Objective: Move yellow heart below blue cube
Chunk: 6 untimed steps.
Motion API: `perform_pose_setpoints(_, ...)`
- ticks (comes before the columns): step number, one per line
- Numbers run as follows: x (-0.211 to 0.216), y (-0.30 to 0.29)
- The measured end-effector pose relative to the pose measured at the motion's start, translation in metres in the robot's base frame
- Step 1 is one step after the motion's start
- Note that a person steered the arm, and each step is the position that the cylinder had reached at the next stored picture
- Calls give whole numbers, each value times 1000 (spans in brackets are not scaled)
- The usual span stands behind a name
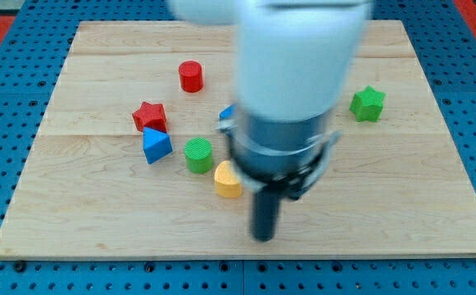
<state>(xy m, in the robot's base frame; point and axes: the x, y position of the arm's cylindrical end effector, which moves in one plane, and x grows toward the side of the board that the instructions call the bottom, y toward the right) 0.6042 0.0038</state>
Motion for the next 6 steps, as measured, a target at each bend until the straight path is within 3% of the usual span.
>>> perform_pose_setpoints(2,-66,11)
perform_pose_setpoints(3,1,14)
perform_pose_setpoints(4,-29,-33)
perform_pose_setpoints(5,-83,-13)
perform_pose_setpoints(6,-106,16)
